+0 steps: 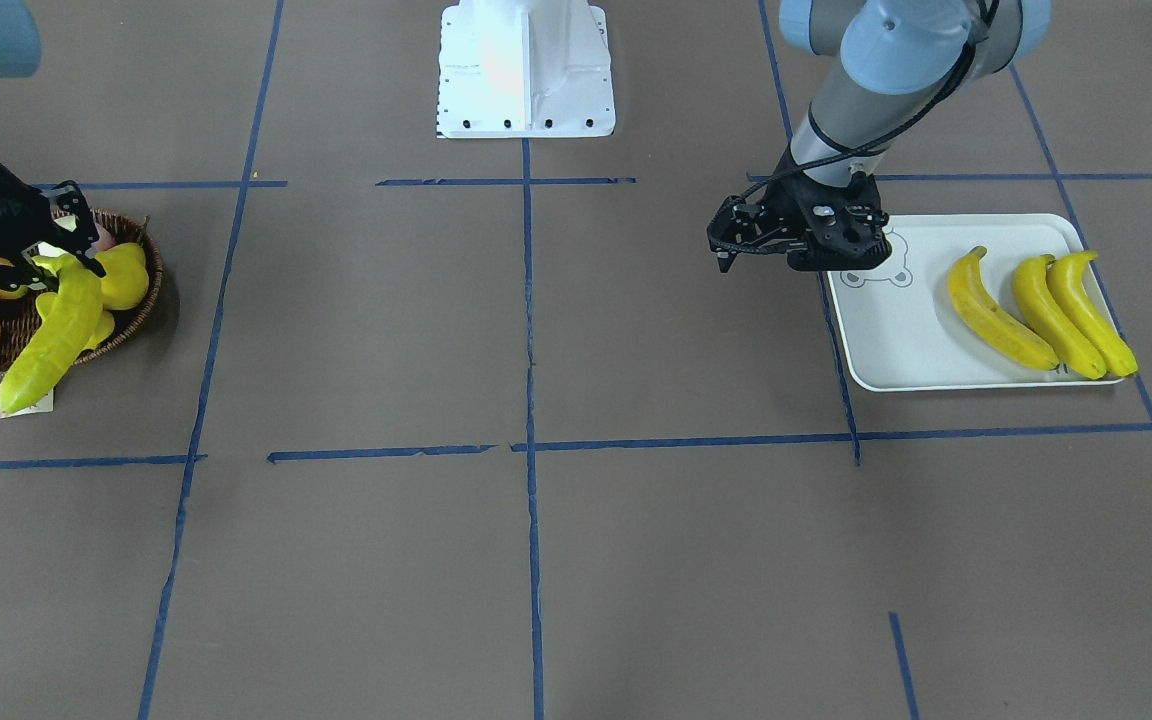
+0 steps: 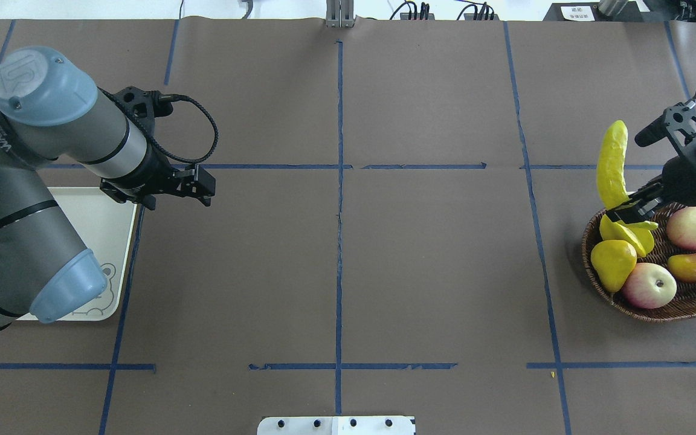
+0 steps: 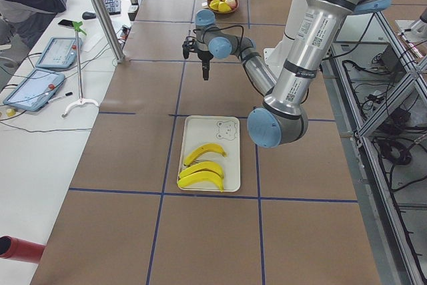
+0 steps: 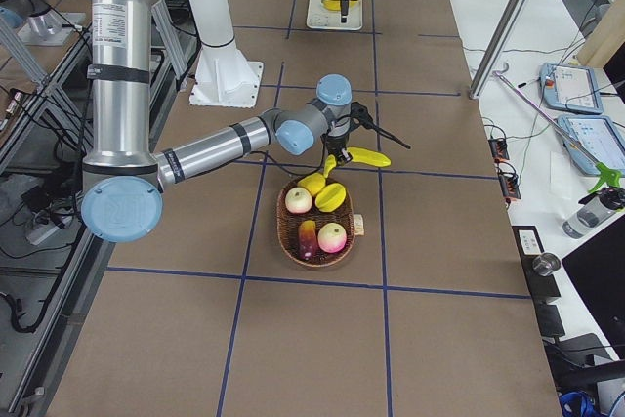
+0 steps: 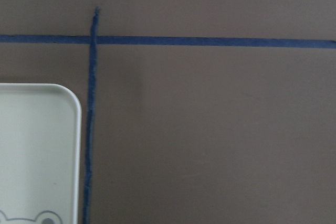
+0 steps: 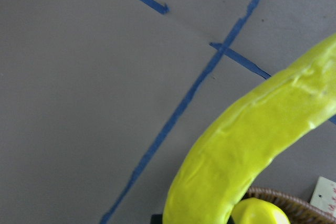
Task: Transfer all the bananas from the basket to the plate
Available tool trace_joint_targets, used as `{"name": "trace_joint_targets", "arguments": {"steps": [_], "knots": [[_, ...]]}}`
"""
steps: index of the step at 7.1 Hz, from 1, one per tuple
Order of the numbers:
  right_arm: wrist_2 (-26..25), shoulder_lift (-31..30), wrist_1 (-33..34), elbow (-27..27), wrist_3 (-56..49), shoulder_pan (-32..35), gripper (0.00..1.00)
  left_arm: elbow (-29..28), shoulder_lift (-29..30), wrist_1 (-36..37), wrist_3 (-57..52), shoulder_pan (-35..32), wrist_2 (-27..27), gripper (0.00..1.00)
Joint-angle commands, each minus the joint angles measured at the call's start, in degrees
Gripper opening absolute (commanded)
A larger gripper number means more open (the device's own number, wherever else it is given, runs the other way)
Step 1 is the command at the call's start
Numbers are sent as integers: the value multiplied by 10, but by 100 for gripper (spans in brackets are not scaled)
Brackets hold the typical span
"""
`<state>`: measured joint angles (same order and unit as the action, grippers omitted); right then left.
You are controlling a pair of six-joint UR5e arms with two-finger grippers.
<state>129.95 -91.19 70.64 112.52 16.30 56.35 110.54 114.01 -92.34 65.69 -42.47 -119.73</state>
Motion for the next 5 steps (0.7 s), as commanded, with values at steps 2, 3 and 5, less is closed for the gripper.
{"name": "trace_joint_targets", "arguments": {"steps": [2, 3, 5], "knots": [[23, 104, -6, 2, 184, -53, 11, -34, 20, -156, 95, 20, 0, 100], [22, 125, -34, -4, 202, -82, 12, -51, 39, -179, 95, 20, 0, 100], [10, 145, -151, -22, 304, -131, 12, -57, 47, -216, 113, 20, 0, 99]]}}
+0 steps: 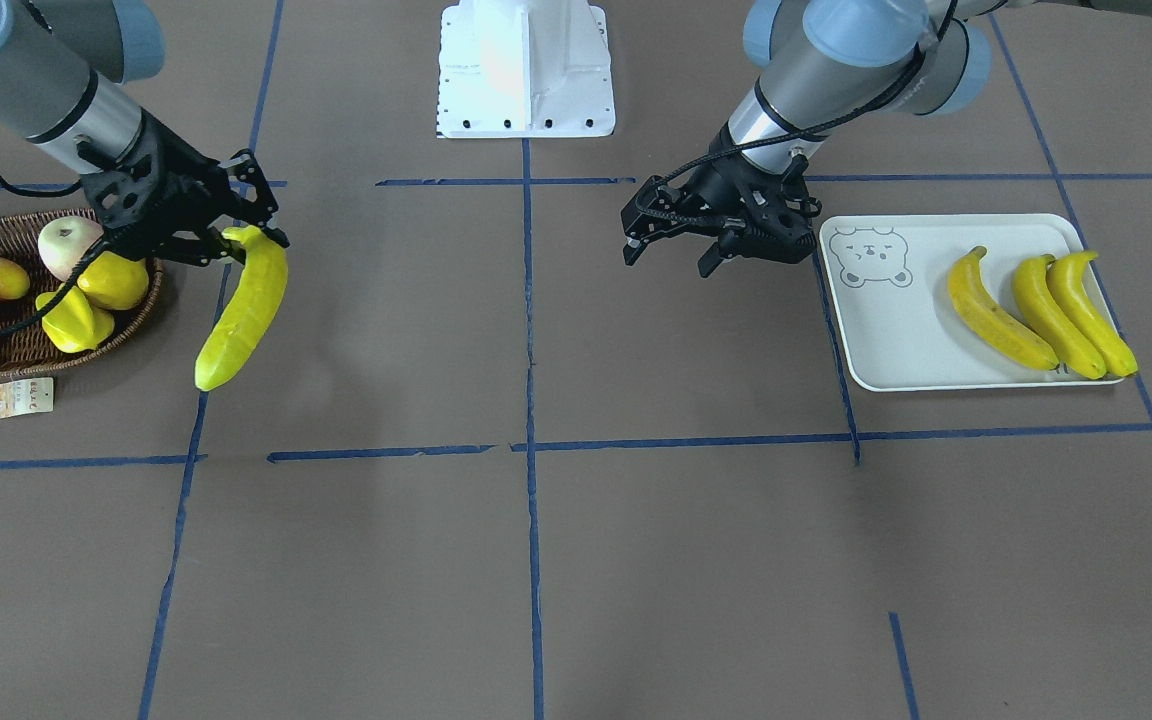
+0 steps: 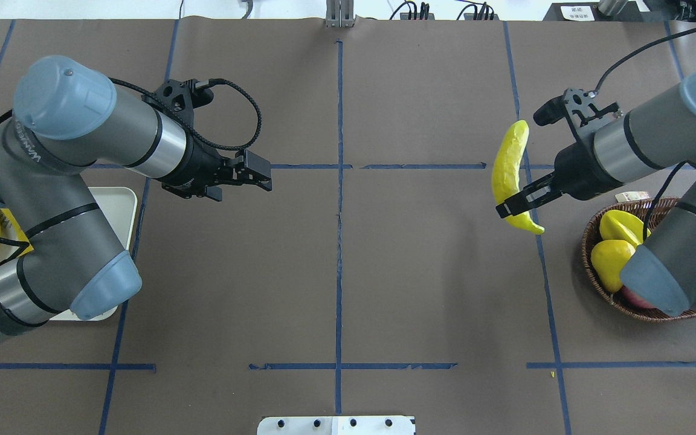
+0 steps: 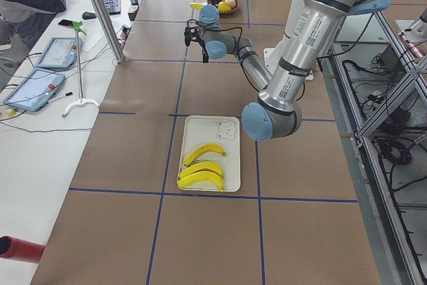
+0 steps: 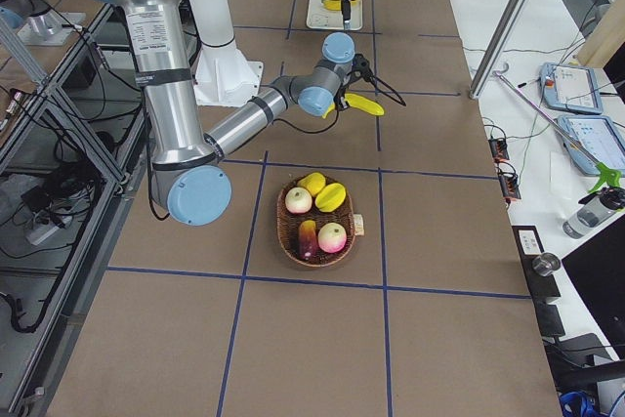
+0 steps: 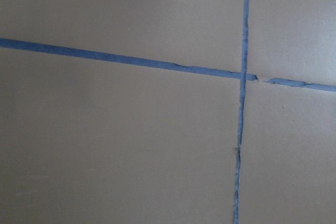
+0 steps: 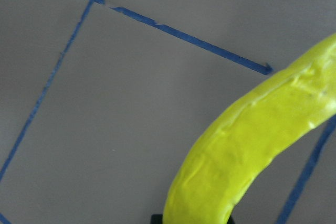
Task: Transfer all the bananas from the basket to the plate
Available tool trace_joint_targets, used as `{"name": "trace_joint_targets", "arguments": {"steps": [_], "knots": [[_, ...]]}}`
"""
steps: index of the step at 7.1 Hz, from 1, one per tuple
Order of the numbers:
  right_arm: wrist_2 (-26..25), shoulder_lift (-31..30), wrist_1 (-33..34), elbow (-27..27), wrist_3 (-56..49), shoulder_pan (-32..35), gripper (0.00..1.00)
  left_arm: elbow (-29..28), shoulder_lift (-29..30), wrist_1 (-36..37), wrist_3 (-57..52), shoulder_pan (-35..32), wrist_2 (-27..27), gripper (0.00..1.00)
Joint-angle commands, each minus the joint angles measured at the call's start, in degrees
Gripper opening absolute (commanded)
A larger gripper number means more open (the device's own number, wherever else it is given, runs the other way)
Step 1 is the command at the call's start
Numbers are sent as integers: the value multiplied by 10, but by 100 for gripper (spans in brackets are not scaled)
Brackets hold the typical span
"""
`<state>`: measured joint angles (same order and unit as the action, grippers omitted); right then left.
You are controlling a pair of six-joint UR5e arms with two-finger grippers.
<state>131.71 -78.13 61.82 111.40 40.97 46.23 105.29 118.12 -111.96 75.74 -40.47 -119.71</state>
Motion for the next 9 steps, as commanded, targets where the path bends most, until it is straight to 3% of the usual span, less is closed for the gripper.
{"name": "trace_joint_targets", "arguments": {"steps": [1, 2, 3, 5, 8, 9], "knots": [[-61, 25, -108, -24, 63, -72, 14, -9, 23, -29, 53, 0, 0, 100], [-99, 58, -147, -57, 63, -104, 15, -11, 32, -45, 67, 0, 0, 100], [-102, 95, -163, -85, 63, -121, 17, -20, 44, -64, 93, 0, 0, 100], [-126, 110, -174, -88, 68, -146, 18, -84, 86, -131, 147, 5, 1, 99], [-159, 129, -195, -90, 101, -167, 19, -98, 100, -141, 168, 19, 4, 99], [-168, 133, -195, -90, 106, -170, 20, -98, 110, -141, 185, 42, 47, 99]]}}
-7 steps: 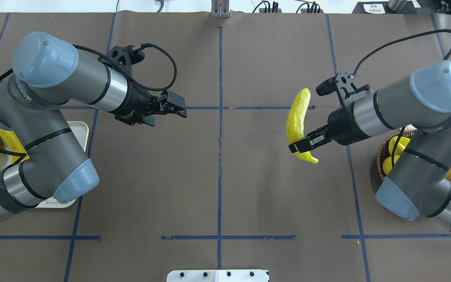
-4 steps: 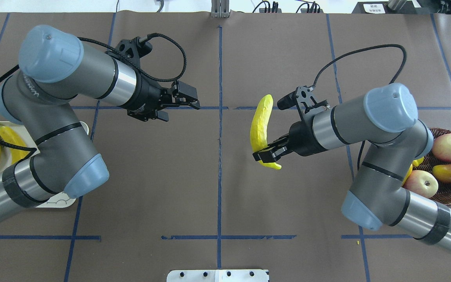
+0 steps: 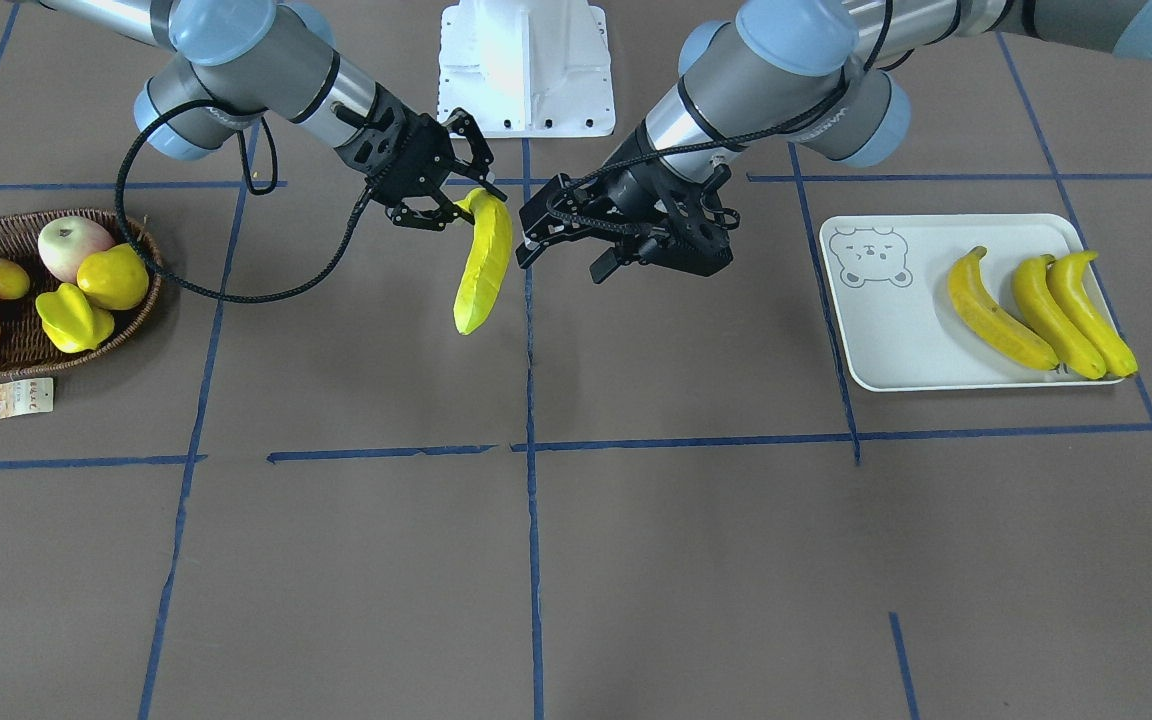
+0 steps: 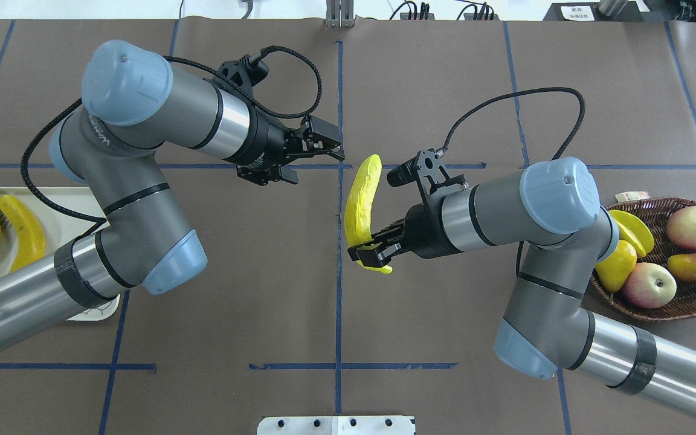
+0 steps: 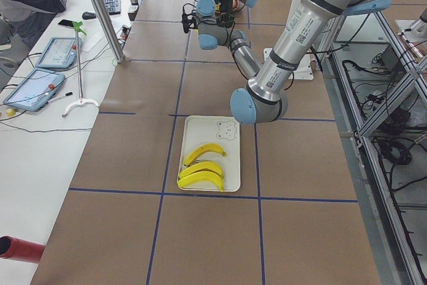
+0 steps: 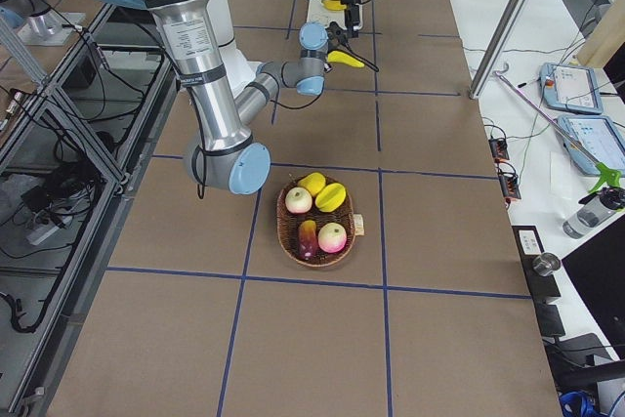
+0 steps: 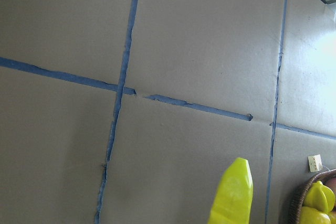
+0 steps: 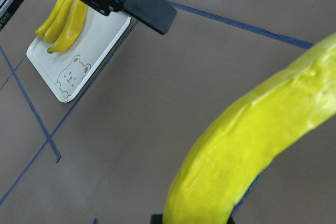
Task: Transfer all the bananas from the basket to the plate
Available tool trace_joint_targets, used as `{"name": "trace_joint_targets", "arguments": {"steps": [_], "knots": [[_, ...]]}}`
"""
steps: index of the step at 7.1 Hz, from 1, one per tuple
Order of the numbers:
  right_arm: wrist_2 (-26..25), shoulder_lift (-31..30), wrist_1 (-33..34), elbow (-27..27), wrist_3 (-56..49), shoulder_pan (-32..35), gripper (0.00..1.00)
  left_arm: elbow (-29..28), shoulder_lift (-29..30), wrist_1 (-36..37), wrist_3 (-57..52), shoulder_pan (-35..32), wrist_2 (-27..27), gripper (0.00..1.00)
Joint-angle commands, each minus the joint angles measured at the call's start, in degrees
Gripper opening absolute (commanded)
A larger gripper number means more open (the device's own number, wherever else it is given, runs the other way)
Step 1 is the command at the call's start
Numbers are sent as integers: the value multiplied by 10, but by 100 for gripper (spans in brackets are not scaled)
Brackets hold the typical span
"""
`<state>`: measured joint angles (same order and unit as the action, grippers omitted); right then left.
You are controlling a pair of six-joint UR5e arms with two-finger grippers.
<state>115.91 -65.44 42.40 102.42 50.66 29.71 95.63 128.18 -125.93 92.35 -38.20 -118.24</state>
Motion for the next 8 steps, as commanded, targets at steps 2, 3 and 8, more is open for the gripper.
{"name": "trace_joint_targets", "arguments": {"steps": [2, 3, 8], "knots": [[-10, 8, -1, 1, 20, -4, 20, -3, 12, -1, 27, 42, 49, 99], [-10, 14, -2, 1, 24, -4, 21, -6, 13, -1, 28, 49, 50, 91], [-11, 12, -43, 0, 51, -9, 25, -7, 15, -23, 49, 63, 65, 27]]}}
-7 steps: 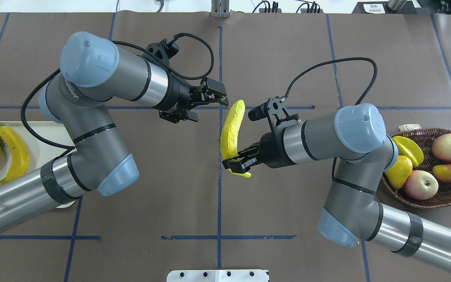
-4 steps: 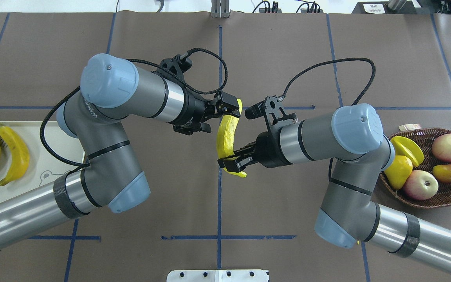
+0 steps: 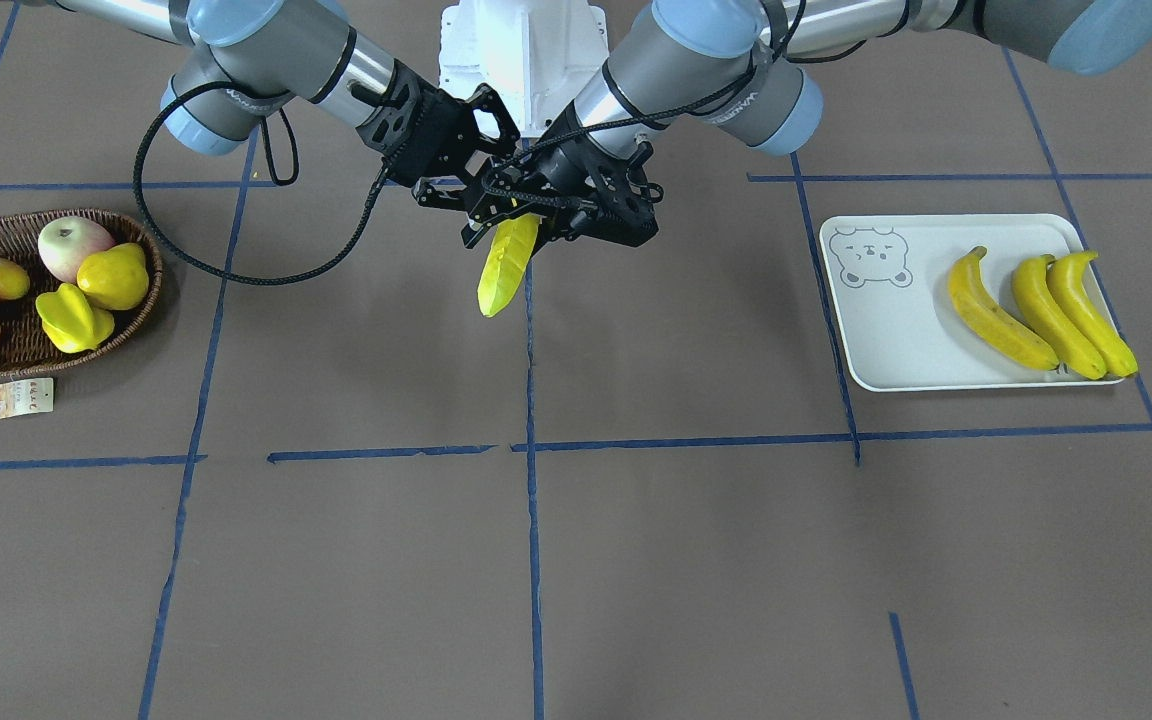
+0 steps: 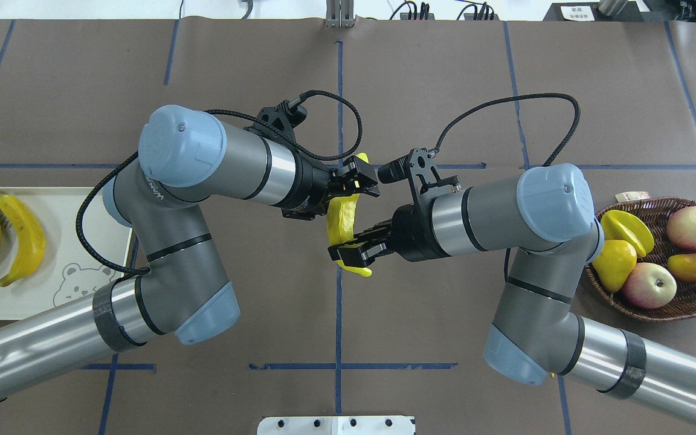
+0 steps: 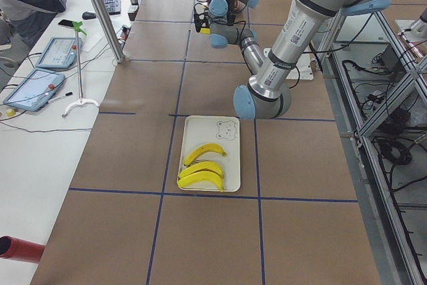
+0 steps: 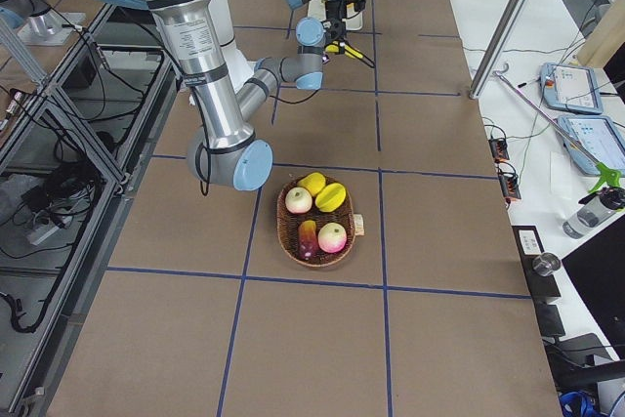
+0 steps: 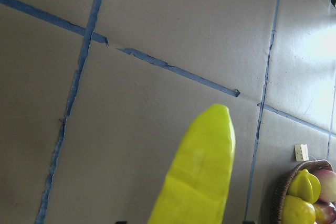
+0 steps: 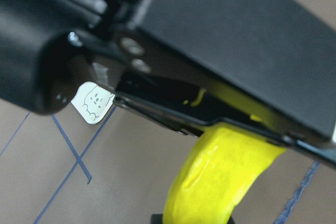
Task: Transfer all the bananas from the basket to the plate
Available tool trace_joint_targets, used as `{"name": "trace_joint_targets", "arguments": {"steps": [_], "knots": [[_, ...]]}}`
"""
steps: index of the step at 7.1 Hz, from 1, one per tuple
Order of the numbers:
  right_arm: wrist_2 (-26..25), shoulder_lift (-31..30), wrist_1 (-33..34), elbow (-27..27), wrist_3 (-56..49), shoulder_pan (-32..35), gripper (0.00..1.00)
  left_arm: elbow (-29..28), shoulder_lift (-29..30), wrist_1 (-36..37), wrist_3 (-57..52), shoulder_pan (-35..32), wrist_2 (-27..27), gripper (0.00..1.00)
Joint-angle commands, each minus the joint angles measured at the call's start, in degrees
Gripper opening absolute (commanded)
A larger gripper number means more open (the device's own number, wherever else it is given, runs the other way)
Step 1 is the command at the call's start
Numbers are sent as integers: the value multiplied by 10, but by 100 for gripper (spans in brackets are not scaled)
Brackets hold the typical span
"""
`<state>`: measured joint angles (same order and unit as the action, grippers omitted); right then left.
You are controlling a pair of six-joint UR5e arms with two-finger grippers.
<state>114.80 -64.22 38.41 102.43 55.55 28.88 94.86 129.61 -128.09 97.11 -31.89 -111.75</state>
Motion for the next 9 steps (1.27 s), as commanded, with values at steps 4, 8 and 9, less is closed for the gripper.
{"name": "trace_joint_targets", "arguments": {"steps": [4, 8, 9], "knots": [[-5, -1, -4, 7, 79, 5, 100, 6, -7, -8, 3, -6, 0, 0], [3, -62, 3, 32, 78, 21, 100, 8, -52, -1, 1, -14, 1, 0], [18, -83, 5, 40, 78, 36, 100, 9, -66, 9, 1, -18, 2, 0]]}}
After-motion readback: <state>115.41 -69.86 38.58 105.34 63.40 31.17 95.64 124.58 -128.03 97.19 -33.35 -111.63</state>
